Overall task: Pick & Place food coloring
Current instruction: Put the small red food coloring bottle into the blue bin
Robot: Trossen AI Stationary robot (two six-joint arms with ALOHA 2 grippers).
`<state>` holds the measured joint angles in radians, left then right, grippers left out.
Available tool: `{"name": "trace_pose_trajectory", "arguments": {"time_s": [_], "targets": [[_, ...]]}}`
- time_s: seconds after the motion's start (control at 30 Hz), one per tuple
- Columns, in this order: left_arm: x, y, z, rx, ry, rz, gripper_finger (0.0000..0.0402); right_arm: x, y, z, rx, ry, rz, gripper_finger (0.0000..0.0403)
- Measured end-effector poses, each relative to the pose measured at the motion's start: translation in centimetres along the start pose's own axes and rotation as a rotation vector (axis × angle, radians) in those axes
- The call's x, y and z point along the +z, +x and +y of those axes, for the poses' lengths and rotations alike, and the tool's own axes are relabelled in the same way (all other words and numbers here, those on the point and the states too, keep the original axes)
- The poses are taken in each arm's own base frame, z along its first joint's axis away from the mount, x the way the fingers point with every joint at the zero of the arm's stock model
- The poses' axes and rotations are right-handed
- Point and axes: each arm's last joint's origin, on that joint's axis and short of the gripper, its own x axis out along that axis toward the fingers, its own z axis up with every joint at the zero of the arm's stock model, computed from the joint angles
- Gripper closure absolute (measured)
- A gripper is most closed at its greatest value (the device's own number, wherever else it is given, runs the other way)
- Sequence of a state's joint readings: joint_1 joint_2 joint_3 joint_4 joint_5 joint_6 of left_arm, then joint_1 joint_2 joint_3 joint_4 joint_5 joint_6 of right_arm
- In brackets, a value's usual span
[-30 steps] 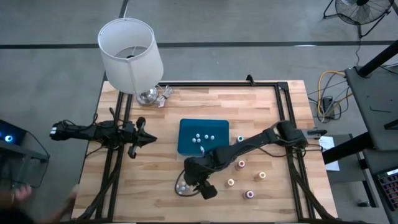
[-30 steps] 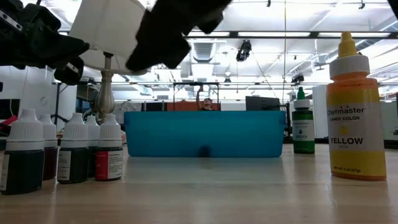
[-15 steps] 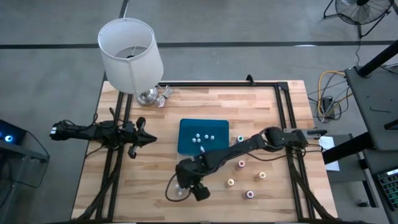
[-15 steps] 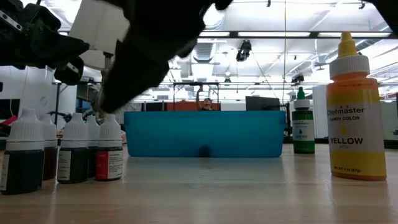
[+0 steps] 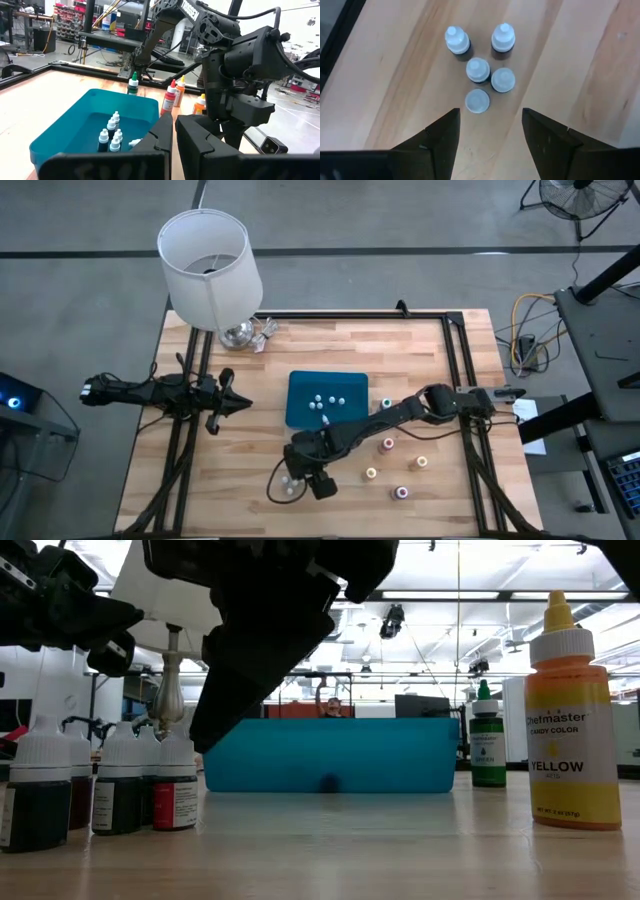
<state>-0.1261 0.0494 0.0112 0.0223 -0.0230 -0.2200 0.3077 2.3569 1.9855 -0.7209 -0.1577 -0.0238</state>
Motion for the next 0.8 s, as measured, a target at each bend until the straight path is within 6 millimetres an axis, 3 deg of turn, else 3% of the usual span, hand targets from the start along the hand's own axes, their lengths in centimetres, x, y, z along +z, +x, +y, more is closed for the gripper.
{"name": "trace_pose_trajectory", "arguments": {"time_s": [0.8], "targets": [[0.0,0.0,0.0,-0.001,0.000,0.000,0.0402,0.3,0.5,1.2,0.018,-0.025,-0.037,0.0197]]}}
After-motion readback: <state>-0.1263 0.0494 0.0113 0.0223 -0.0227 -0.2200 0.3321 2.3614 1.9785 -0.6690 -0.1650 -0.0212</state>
